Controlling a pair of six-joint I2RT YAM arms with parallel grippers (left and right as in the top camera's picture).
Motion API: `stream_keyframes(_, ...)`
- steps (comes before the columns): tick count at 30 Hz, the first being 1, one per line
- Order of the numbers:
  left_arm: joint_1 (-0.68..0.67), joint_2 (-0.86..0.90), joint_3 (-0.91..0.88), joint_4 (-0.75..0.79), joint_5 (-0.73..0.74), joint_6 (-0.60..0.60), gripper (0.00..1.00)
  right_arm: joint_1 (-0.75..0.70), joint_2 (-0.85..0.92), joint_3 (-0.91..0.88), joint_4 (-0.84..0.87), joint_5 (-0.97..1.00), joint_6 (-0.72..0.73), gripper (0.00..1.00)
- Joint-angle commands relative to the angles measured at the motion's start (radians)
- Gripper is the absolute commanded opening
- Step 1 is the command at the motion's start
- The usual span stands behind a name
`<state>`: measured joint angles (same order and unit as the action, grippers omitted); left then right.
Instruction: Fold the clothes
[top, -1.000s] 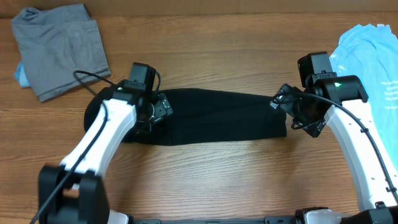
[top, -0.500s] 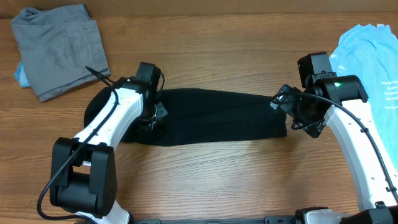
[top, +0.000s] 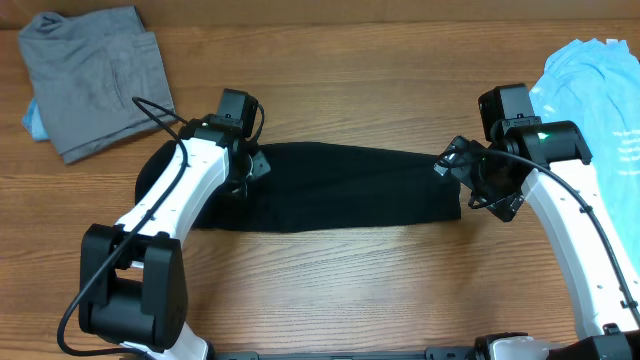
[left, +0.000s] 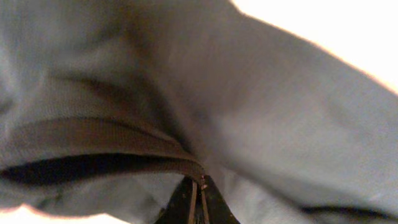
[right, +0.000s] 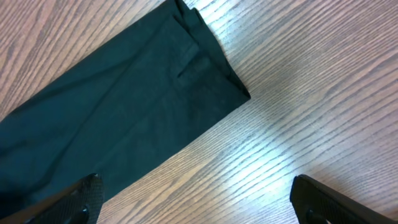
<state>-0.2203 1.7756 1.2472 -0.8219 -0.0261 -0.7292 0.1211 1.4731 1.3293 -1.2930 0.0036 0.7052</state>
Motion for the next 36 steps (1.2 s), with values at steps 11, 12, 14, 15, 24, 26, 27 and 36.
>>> stream_keyframes(11,0.11,-0.013,0.019,0.051,-0.012,0.097,1.0,0.002,0.007,-0.001,0.046,0.002,-0.007,1.0)
stream_keyframes(12,0.117,-0.019,0.031,0.007,-0.007,0.102,0.98,0.002,0.011,-0.001,0.054,0.001,-0.021,1.0)
stream_keyframes(14,0.119,-0.038,0.056,-0.05,-0.008,0.103,0.98,0.002,0.014,-0.001,0.063,0.001,-0.055,1.0)
stream_keyframes(15,0.119,-0.058,0.076,-0.086,-0.007,0.117,0.98,0.002,0.018,-0.001,0.066,-0.002,-0.071,1.0)
stream_keyframes(24,0.04,-0.09,0.065,-0.262,0.046,0.202,0.22,0.003,0.122,-0.02,0.2,-0.117,-0.138,0.18)
stream_keyframes(26,0.044,-0.011,0.049,-0.243,0.045,0.203,0.12,0.003,0.174,-0.056,0.255,-0.099,-0.138,0.04)
stream_keyframes(27,0.05,0.027,0.049,-0.236,0.046,0.204,0.09,0.003,0.2,-0.066,0.274,-0.1,-0.138,0.04)
stream_keyframes(36,0.068,0.216,0.049,-0.186,-0.01,0.21,0.05,0.003,0.4,-0.067,0.35,-0.117,-0.183,0.04)
